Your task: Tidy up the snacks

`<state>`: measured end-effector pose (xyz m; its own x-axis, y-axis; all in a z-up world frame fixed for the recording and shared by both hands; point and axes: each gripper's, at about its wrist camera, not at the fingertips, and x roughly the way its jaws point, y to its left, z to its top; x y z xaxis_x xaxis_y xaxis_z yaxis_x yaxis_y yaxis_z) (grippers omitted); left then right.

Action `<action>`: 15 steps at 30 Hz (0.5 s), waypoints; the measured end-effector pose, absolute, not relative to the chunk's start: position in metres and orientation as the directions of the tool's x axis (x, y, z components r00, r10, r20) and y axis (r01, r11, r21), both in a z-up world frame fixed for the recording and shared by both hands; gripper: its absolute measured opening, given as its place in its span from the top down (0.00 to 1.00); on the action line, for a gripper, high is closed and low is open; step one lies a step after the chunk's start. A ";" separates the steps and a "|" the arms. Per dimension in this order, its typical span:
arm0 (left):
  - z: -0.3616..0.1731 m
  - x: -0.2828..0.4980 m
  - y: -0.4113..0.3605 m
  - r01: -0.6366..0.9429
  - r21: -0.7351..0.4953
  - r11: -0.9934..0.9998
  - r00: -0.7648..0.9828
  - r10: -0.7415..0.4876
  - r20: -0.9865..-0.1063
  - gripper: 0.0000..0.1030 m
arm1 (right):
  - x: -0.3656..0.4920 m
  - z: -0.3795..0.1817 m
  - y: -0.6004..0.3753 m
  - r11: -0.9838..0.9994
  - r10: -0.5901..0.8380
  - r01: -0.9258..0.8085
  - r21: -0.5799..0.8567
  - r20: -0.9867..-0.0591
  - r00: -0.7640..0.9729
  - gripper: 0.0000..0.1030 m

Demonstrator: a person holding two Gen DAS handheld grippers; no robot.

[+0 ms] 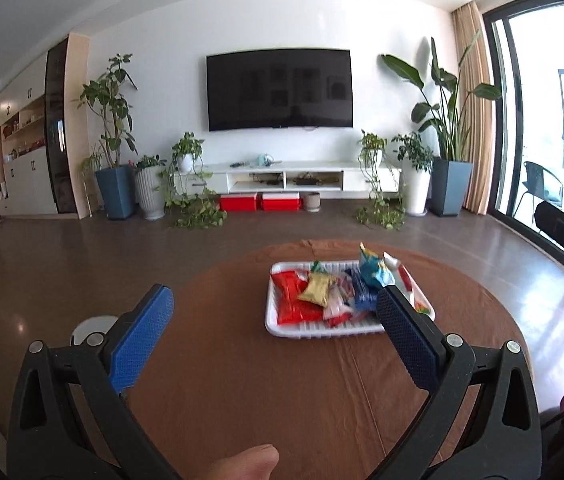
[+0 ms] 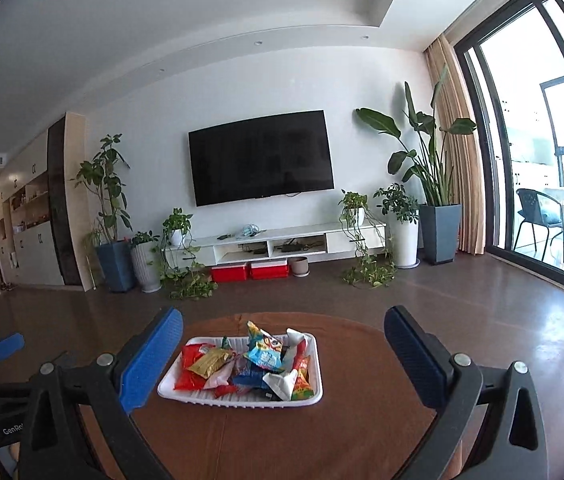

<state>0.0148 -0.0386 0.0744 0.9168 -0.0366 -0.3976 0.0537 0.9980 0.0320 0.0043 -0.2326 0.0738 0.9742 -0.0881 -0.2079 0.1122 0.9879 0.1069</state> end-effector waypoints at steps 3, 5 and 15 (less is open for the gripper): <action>0.061 0.005 -0.042 0.055 0.029 0.998 0.896 -0.037 -0.442 0.00 | 0.000 0.054 -0.229 0.988 -0.085 0.115 0.102 -0.256 0.963 0.00; 0.050 0.001 -0.043 0.054 0.027 0.998 0.875 -0.034 -0.483 0.00 | -0.001 0.040 -0.227 0.989 -0.081 0.113 0.098 -0.290 0.954 0.00; 0.010 0.008 -0.046 0.058 0.008 0.998 0.795 -0.041 -0.605 0.00 | -0.005 0.000 -0.227 0.984 -0.115 0.161 0.072 -0.429 0.896 0.00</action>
